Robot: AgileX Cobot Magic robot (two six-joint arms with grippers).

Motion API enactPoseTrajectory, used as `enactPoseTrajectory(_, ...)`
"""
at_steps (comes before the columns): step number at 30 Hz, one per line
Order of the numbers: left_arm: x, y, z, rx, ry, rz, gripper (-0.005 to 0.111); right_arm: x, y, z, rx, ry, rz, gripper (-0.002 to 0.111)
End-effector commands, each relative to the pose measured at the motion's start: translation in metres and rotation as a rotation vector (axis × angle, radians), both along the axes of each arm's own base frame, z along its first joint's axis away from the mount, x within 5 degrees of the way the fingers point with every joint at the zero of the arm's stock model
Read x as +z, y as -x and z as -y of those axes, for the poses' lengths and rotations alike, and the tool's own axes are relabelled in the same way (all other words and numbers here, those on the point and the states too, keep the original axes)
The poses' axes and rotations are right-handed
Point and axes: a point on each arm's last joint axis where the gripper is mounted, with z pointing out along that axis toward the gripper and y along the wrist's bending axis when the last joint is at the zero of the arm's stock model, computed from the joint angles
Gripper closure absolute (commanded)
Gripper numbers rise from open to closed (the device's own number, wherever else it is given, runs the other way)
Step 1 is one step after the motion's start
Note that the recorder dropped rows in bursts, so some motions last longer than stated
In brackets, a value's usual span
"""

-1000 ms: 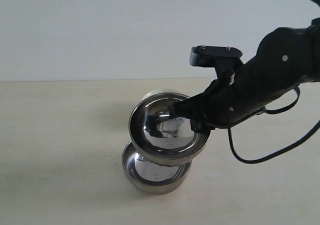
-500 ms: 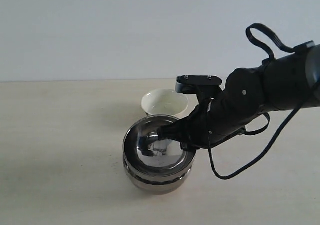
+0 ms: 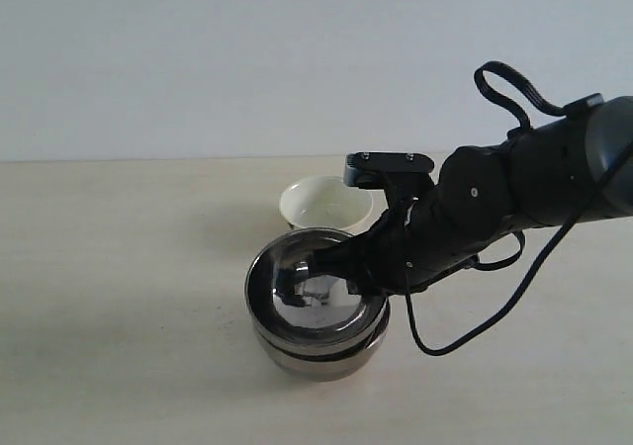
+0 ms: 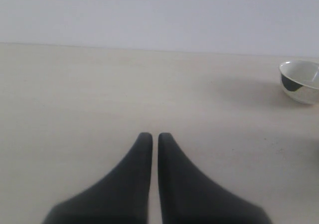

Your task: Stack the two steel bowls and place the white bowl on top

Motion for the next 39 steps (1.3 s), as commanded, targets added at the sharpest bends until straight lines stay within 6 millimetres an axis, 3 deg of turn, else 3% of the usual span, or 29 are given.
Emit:
enactPoseTrajectory(1, 0.000, 0.000, 0.000, -0.003, 0.005, 0.007, 0.103, 0.000, -0.001, -0.001, 0.012, 0.006, 0.009, 0.057)
enactPoseTrajectory(23, 0.000, 0.000, 0.000, -0.003, 0.005, 0.007, 0.103, 0.054, 0.010, 0.006, 0.024, -0.063, 0.118, 0.057)
enactPoseTrajectory(25, 0.000, 0.000, 0.000, -0.003, 0.005, 0.007, 0.103, 0.057, 0.011, 0.006, 0.024, -0.066, 0.122, 0.064)
enactPoseTrajectory(30, 0.000, 0.000, 0.000, -0.003, 0.005, 0.007, 0.103, 0.053, 0.014, 0.007, 0.089, -0.006, 0.108, 0.108)
enactPoseTrajectory(39, 0.000, 0.000, 0.000, -0.003, 0.005, 0.007, 0.103, 0.030, 0.014, 0.008, 0.107, 0.061, 0.027, 0.108)
